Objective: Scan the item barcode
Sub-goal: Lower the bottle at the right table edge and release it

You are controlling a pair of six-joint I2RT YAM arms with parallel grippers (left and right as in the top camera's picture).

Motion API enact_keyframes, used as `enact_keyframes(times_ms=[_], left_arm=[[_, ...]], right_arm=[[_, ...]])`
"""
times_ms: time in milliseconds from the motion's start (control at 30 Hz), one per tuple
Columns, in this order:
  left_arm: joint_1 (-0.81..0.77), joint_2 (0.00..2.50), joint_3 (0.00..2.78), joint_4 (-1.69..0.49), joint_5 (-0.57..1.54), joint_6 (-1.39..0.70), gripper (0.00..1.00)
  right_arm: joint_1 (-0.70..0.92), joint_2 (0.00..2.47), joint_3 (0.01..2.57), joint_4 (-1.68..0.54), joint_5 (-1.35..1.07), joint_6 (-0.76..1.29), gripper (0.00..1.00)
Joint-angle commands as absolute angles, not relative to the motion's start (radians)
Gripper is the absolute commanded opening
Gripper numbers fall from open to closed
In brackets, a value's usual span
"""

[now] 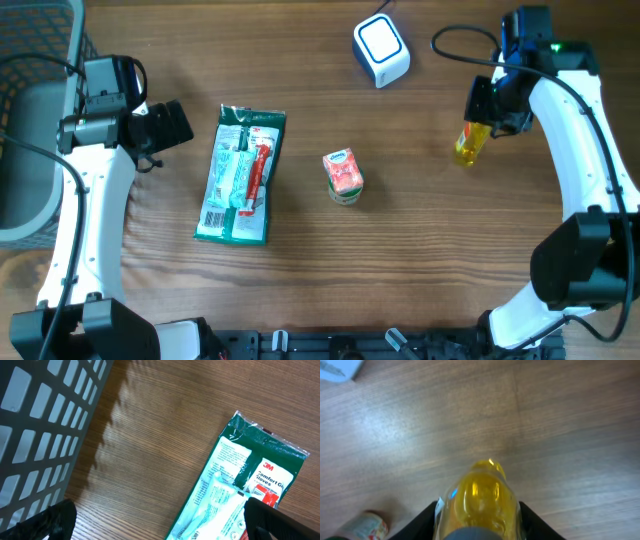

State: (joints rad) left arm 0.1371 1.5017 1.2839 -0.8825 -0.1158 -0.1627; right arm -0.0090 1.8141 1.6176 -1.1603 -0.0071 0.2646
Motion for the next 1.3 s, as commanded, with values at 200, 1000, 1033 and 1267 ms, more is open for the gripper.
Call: enact_keyframes(times_ms=[200, 1000, 1033, 1267], left_arm=[[0.141, 1.505, 1.285, -0.880, -0.125, -0.172, 1.00], [0.141, 1.505, 1.285, -0.880, -0.125, -0.172, 1.00], [0.141, 1.505, 1.285, -0.880, -0.125, -0.172, 1.00], [0.141, 1.505, 1.285, -0.880, -0.125, -0.172, 1.00]], right_arm=[[-0.197, 1.808, 1.551, -1.029, -0.113, 0.089, 0.10], [-0.200, 1.808, 1.423, -0.751, -0.015, 0.044, 0.17], [-0.200, 1.808, 1.408, -0.736, -0.016, 0.045, 0.18], [-0.200, 1.806, 1.397, -0.720, -0.016, 0.045, 0.54]])
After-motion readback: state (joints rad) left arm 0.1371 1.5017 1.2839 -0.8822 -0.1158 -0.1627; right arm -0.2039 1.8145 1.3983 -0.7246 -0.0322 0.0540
